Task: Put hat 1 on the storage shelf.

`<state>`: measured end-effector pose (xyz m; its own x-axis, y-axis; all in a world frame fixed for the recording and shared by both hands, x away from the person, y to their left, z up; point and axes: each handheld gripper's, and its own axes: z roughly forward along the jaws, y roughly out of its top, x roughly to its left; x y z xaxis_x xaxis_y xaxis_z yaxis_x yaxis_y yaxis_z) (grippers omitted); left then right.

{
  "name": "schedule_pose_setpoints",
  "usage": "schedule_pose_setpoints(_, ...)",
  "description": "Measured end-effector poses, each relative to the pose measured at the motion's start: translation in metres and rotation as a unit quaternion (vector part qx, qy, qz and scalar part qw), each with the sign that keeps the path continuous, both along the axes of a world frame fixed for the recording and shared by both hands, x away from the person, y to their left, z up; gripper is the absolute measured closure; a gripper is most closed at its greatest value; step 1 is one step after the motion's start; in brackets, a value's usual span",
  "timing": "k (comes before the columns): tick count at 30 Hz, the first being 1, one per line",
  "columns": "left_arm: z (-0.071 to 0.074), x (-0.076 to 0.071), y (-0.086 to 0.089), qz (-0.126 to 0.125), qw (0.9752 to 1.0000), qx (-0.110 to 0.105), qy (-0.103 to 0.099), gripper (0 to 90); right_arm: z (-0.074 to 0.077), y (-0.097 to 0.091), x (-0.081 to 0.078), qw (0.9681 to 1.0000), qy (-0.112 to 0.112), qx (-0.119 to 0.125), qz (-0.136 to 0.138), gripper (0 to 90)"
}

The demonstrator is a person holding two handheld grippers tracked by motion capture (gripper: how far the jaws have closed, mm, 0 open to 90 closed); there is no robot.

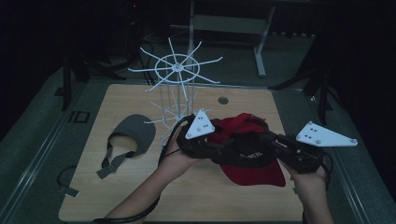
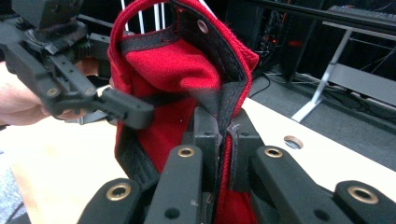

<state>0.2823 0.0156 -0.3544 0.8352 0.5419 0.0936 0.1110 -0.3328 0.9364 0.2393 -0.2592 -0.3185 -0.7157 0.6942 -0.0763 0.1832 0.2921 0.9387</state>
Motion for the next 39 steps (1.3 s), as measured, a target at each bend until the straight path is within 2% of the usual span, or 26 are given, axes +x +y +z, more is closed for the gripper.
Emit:
schedule_pose_setpoints(1,0.0,0.0,0.0,0.0,1.0,0.0,0.0,46.6,0.0,0.0,0.0,1.0,0.0,0.0,0.0,84.8)
schedule_pose_setpoints(2,0.001,0.001,-0.001,0.004,1.0,-0.004,0.002,46.6,0.0,0.0,0.0,1.0,0.001,0.001,0.001,84.8)
schedule_pose_setpoints(3,0.002,0.001,-0.002,0.013,0.9999,-0.006,0.004,58.9,-0.001,0.0,0.0,1.0,0.001,0.0,0.003,84.8)
schedule_pose_setpoints(6,0.005,0.001,-0.005,0.025,0.9997,-0.008,0.005,74.1,-0.003,0.001,-0.001,1.0,0.004,0.003,0.004,84.8)
schedule_pose_setpoints(10,0.008,0.0,-0.009,0.033,0.9994,-0.006,0.002,83.2,-0.005,0.001,-0.002,1.0,0.005,0.004,0.005,84.7)
schedule_pose_setpoints(14,0.01,-0.001,-0.013,0.045,0.999,0.003,-0.005,85.1,-0.009,0.0,-0.004,0.9999,0.007,0.011,0.004,84.6)
schedule_pose_setpoints(18,0.013,-0.001,-0.016,0.056,0.9983,0.002,-0.016,85.7,-0.015,-0.001,-0.007,0.9999,0.009,0.007,-0.001,84.4)
schedule_pose_setpoints(23,0.018,-0.001,-0.022,0.057,0.9982,0.007,-0.015,86.1,-0.023,-0.005,-0.012,0.9998,0.011,0.009,-0.013,83.7)
schedule_pose_setpoints(31,0.02,-0.001,-0.031,0.047,0.9986,0.017,-0.016,86.2,-0.036,-0.013,-0.017,0.999,0.018,0.028,-0.028,80.6)
schedule_pose_setpoints(34,0.024,-0.005,-0.035,0.049,0.9982,0.017,-0.031,86.3,-0.041,-0.015,-0.022,0.999,0.026,0.027,-0.025,75.2)
schedule_pose_setpoints(39,0.03,-0.01,-0.038,0.041,0.9982,0.013,-0.043,86.2,-0.046,-0.017,-0.03,0.9992,0.023,0.022,-0.025,66.5)
